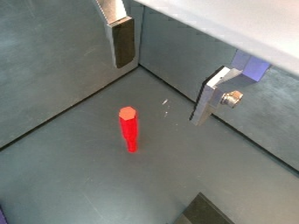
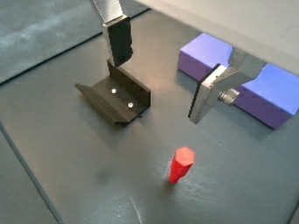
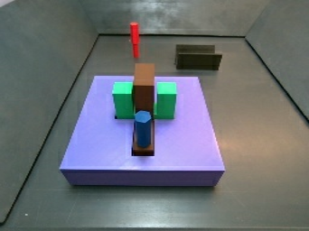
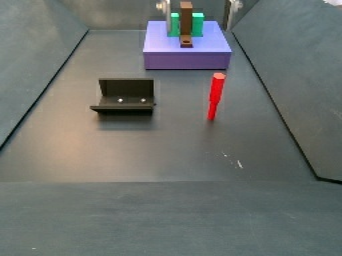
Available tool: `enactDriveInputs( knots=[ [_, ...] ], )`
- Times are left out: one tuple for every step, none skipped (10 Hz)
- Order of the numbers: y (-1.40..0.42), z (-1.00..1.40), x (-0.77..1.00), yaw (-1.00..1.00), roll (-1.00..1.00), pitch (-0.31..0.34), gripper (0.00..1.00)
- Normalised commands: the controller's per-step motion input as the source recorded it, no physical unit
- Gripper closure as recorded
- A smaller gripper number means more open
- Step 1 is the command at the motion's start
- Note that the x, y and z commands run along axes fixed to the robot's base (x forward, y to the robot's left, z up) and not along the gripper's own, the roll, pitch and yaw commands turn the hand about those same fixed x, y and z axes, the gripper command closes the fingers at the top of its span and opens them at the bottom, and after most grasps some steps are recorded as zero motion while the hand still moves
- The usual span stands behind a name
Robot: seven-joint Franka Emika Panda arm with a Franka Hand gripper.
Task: Pick up the red object. Move up. Move to above the board. Insert the red object.
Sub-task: Pick up the red object.
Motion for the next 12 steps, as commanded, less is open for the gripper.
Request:
enactDriveInputs(
  knots=[
    [0.00,-0.17,-0.04,0.00,-0.07,-0.009,0.00],
    [-0.01,-0.54,-0.58,-0.06,-0.20,-0.099,0.00],
    [0.00,-0.67,-0.72,-0.09,-0.17,-0.093,0.00],
    [0.00,-0.67,-0.56,-0.12,-0.15,-0.084,0.00],
    [0.00,-0.61,-0.33,-0.07,-0.10,-0.034,0.00],
    [0.00,-0.55,-0.17,-0.06,-0.07,-0.031,0.00],
    [0.00,-0.53,0.00,-0.05,-0.02,0.000,0.00],
    [0.00,-0.49,0.06,-0.01,0.00,0.000,0.00],
    [0.00,-0.43,0.03,-0.02,0.00,0.000,0.00],
    [0.00,-0.44,0.00,-0.03,0.00,0.000,0.00],
    [0.00,-0.42,-0.09,-0.03,0.00,0.000,0.00],
    [0.07,-0.37,-0.07,-0.01,0.00,0.000,0.00]
  ],
)
